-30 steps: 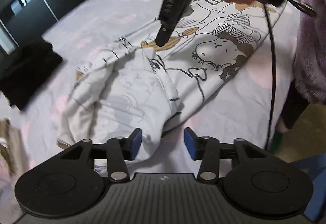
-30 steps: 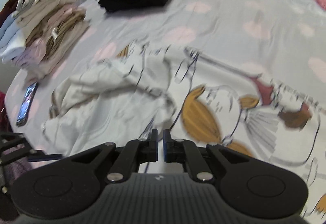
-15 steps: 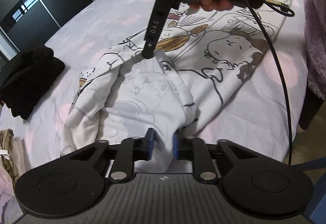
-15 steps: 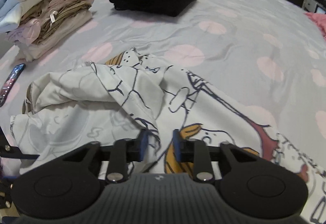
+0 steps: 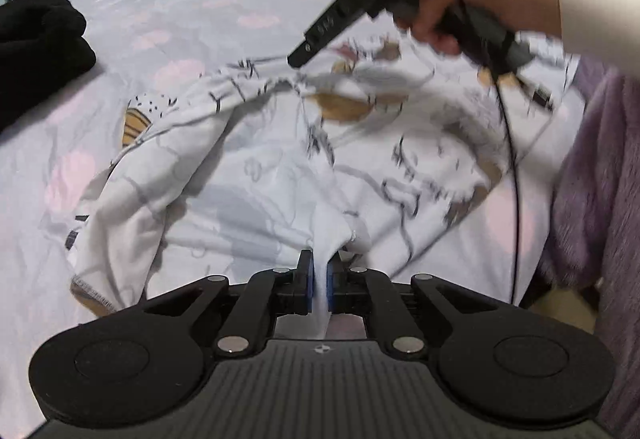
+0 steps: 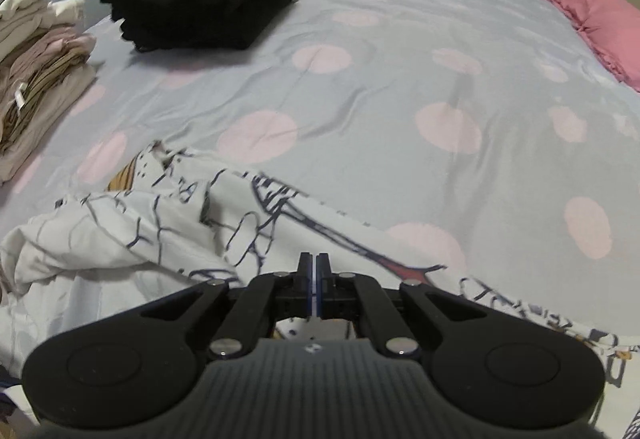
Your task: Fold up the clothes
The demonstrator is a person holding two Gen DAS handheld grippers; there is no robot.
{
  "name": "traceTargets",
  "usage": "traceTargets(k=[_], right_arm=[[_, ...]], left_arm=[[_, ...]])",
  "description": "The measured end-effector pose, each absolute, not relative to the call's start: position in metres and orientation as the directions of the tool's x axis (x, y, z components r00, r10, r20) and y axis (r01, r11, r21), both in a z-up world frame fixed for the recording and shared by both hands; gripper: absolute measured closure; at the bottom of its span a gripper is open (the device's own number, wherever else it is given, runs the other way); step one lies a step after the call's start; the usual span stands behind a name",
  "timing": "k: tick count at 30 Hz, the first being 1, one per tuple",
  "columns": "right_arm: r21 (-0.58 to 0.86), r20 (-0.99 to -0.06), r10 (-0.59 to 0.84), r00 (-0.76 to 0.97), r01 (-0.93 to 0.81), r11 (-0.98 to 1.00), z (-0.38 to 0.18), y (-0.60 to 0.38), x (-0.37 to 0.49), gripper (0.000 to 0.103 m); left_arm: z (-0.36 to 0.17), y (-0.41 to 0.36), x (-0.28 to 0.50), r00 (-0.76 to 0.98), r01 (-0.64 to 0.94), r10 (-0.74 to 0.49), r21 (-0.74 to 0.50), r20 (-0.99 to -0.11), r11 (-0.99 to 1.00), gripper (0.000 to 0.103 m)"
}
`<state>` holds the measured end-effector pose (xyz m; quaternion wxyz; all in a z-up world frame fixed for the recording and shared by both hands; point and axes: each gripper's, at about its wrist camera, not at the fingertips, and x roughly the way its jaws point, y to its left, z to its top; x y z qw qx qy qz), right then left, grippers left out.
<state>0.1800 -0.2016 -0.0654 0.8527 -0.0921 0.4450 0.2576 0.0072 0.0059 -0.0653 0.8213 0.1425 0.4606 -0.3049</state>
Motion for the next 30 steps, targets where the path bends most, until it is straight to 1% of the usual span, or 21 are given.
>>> traceTargets(k=[1,2,4,5,6,11,14,19,20,21,25,30], right_arm=[[0.079,-0.804,0.372,0.464,-0.536,0.84,-0.066,-0.201,0.178,0.099],[0.087,-0.801,0.389,0.455,-0.554,0.828,-0.065,-0.201,0.175,0.095],[0.103,-0.796,0.422,0.434,-0.59,0.801,-0.064,-0.2,0.17,0.095],[0.096,-0.796,0.424,0.431,-0.602,0.793,-0.063,-0.199,0.167,0.089],[0.087,-0.797,0.424,0.429,-0.614,0.784,-0.063,-0.199,0.164,0.086],[0.031,-0.805,0.423,0.416,-0.682,0.73,-0.063,-0.193,0.156,0.086],[0.014,-0.808,0.417,0.416,-0.694,0.72,-0.068,-0.189,0.156,0.082],[0.026,-0.803,0.436,0.406,-0.707,0.707,-0.082,-0.178,0.159,0.082],[0.039,-0.798,0.446,0.405,-0.704,0.709,-0.082,-0.178,0.16,0.088],[0.052,-0.793,0.456,0.405,-0.7,0.712,-0.081,-0.177,0.161,0.101],[-0.014,-0.766,0.396,0.507,-0.628,0.778,-0.067,-0.182,0.171,0.102],[-0.023,-0.742,0.352,0.57,-0.547,0.837,-0.063,-0.188,0.188,0.102]], left_arm=[[-0.067,0.006,0.006,0.389,0.628,-0.359,-0.041,-0.849,0.777,0.099],[-0.068,0.008,0.005,0.39,0.623,-0.36,-0.045,-0.848,0.781,0.099],[-0.068,0.008,0.004,0.393,0.621,-0.361,-0.045,-0.846,0.782,0.099],[-0.068,0.008,0.004,0.398,0.622,-0.357,-0.038,-0.845,0.782,0.099],[-0.068,0.008,0.003,0.4,0.621,-0.355,-0.035,-0.845,0.783,0.099],[-0.067,0.008,0.004,0.409,0.611,-0.348,-0.029,-0.843,0.791,0.099],[-0.068,0.007,0.004,0.408,0.614,-0.348,-0.028,-0.844,0.789,0.099],[-0.068,0.006,0.003,0.406,0.619,-0.345,-0.023,-0.846,0.785,0.099],[-0.068,0.006,0.003,0.407,0.617,-0.347,-0.025,-0.845,0.786,0.099],[-0.068,0.007,0.003,0.406,0.615,-0.35,-0.03,-0.844,0.788,0.099],[-0.064,0.009,0.006,0.401,0.612,-0.398,-0.082,-0.825,0.787,0.099],[-0.058,0.009,0.018,0.374,0.592,-0.492,-0.205,-0.786,0.779,0.1]])
